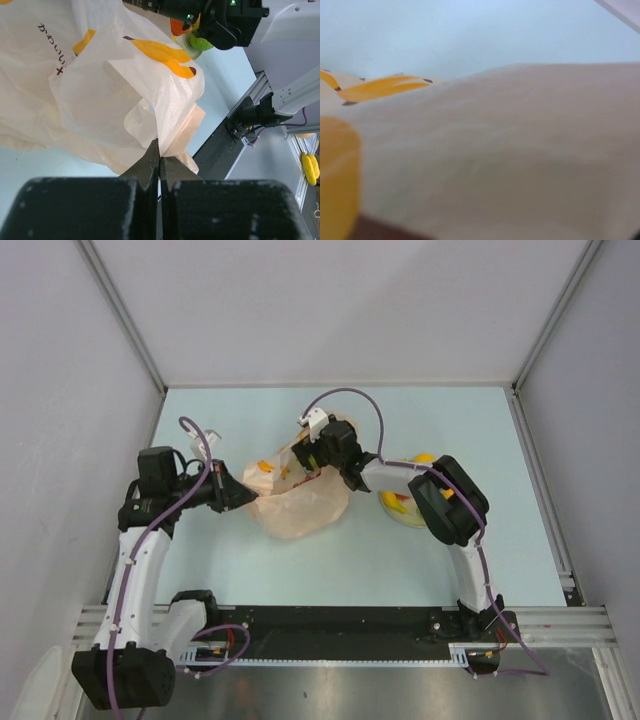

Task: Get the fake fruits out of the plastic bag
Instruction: Take out the fake fruit from the plastic bag.

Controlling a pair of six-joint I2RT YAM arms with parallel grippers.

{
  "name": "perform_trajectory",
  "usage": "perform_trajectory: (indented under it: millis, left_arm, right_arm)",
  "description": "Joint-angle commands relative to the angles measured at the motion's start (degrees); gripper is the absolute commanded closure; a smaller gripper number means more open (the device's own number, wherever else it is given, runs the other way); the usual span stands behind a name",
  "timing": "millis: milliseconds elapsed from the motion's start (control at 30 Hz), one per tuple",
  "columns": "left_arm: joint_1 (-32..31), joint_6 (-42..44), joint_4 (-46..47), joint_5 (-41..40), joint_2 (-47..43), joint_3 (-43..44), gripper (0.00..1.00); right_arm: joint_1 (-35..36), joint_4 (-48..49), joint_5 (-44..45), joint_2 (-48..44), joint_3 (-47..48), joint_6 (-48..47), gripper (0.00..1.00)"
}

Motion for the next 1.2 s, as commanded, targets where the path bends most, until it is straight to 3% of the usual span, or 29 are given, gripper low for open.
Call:
perform_trajectory:
  millis: [0, 100, 167, 400, 600, 833, 967, 1167]
  left_arm:
    - [-0.52, 2.28, -0.54, 1.50, 0.33, 2.21, 1.00]
    - [-0.52, 2.37, -0.54, 1.24, 0.42, 2.04, 1.00]
    - [-0.61, 2.63, -0.89, 0.89, 0.50, 2.21, 1.00]
    - [-0.52, 2.81, -0.55, -0.07, 1.47, 2.39, 1.00]
    - [-0.52, 1.93, 1.74, -0.61, 2.70, 2.04, 1.00]
    - [-0.43, 0.44, 4.99, -0.95, 4.90, 2.47, 1.00]
    - [-0.43, 1.58, 4.81, -1.92, 5.95, 4.76, 1.00]
    - [0.18, -2.37, 11.06, -2.45, 4.90, 3.97, 1.00]
  right_arm:
    - [-0.83, 0.30, -4.55, 4.02, 6.20, 3.43, 0.00]
    - [-0.83, -0.49, -4.46, 7.09, 9.71, 3.87, 0.00]
    - [-0.92, -1.11, -5.33, 8.25, 12.17, 3.87, 0.06]
    - [-1.18, -3.39, -9.28, 9.49, 14.82, 3.08, 0.37]
    - [-1.97, -9.88, -17.02, 2.02, 13.94, 4.66, 0.58]
    - [-0.92, -13.67, -29.76, -12.65, 6.22, 2.64, 0.62]
    - [1.28, -22.97, -37.48, -18.62, 6.03, 0.10, 0.62]
    - [3.57, -36.69, -36.54, -27.86, 2.52, -11.41, 0.64]
